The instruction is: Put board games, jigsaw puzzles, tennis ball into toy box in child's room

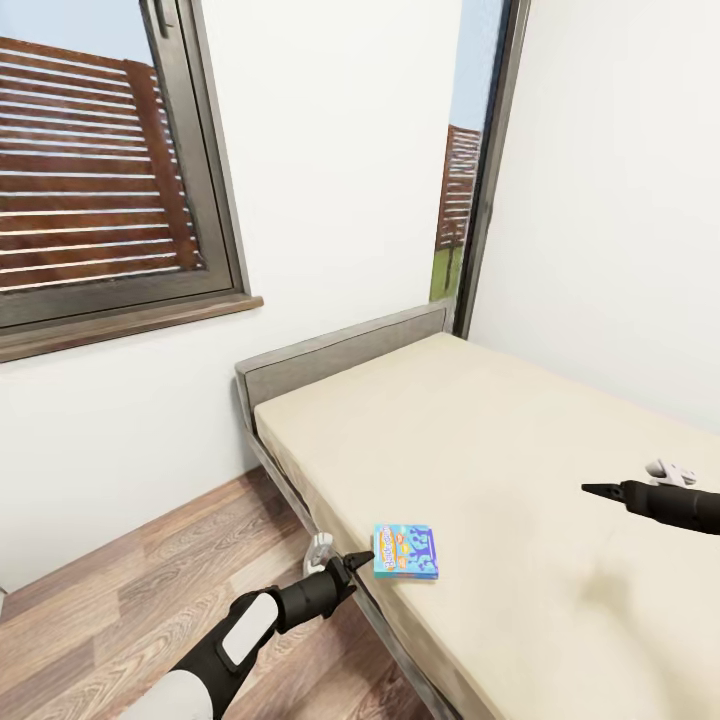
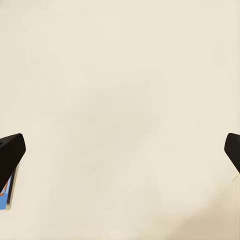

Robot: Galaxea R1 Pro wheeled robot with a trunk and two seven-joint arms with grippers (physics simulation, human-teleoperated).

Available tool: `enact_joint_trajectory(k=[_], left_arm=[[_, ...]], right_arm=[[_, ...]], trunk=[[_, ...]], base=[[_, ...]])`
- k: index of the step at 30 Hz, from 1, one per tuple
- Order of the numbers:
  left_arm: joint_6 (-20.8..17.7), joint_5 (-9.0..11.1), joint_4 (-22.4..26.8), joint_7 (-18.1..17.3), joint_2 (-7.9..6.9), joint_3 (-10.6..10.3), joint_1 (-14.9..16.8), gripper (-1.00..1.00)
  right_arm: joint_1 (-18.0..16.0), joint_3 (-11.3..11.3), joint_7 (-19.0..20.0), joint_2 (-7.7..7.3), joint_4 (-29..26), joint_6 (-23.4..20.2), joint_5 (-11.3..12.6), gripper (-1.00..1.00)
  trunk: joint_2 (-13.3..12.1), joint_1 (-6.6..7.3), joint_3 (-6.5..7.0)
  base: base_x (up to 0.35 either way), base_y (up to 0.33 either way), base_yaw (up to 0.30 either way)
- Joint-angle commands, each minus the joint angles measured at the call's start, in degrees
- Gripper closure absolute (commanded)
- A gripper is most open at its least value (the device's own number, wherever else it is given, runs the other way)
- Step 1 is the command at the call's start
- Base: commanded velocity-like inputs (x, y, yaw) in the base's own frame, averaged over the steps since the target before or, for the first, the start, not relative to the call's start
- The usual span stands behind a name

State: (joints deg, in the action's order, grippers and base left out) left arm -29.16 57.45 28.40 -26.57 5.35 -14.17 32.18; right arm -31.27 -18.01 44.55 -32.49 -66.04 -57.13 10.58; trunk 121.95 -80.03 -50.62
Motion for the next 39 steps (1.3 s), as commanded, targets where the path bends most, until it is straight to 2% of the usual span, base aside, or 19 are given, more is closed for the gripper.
enact_joint_trajectory(k=[1, 39], left_arm=[[-0.3, 0.4, 0.0, 0.0, -0.01, -0.1, 0.2, -1.0], [-0.1, 0.1, -0.3, 0.2, -0.54, 0.0, 1.8, -1.0]], right_arm=[[0.0, -0.1, 0.1, -0.01, 0.0, -0.3, 0.1, -1.0], [0.0, -0.2, 0.1, -0.19, -0.2, -0.4, 0.1, -1.0]], trunk=[[0.0, 0.01, -0.05], [0.0, 0.01, -0.05]], base=[[0.0, 0.0, 0.0], [0.0, 0.0, 0.0]])
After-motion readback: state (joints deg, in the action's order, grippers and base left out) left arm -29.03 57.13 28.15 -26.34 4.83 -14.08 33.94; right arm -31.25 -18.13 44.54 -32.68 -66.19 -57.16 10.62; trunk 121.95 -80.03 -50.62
